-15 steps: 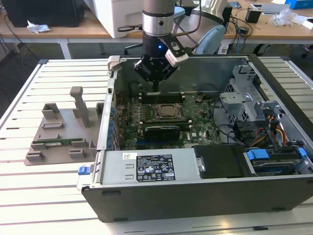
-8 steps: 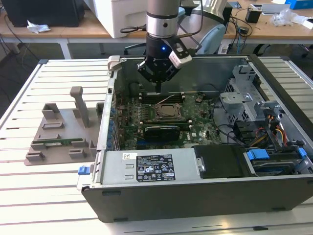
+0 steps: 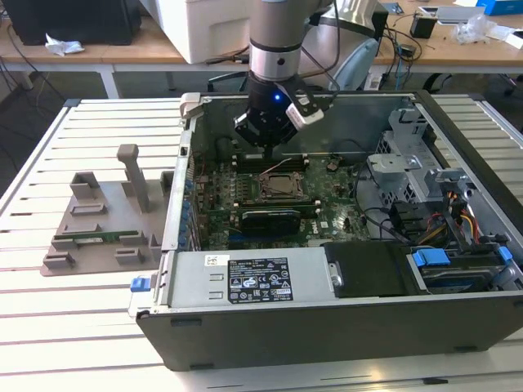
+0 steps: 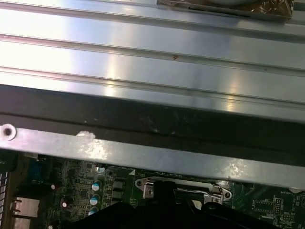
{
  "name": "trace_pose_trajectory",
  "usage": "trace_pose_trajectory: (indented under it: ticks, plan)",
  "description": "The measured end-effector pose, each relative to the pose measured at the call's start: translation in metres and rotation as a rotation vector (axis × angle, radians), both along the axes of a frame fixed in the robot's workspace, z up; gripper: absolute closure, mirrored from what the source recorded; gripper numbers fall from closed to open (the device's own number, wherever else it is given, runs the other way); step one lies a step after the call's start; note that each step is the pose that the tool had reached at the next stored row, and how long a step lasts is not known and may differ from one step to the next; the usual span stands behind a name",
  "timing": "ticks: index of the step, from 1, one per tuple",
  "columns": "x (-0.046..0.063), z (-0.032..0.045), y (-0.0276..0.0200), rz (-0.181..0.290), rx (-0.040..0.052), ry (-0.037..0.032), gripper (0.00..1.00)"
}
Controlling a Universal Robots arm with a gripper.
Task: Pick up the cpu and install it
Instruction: 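Install the first cpu locking lever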
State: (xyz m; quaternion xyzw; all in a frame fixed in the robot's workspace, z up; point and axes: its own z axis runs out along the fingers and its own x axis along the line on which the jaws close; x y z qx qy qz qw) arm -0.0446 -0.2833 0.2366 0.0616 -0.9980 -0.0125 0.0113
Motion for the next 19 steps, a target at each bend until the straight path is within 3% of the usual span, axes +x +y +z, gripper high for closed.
trace_pose_trajectory:
  ticks: [3, 7, 15, 17, 19]
  plan:
    - [0.001, -0.0103, 0.0033, 0.003, -0.0001, 0.0000, 0.89]
    - [0.006, -0.0160, 0.0095, 0.006, -0.0001, 0.0003, 0.89]
    - [0.012, -0.0178, 0.0081, 0.006, 0.0001, 0.0005, 0.89]
    - [0.016, -0.0183, 0.0077, 0.006, -0.0002, 0.0008, 0.89]
    - [0.024, -0.0236, 0.0077, 0.006, 0.0000, 0.0035, 0.89]
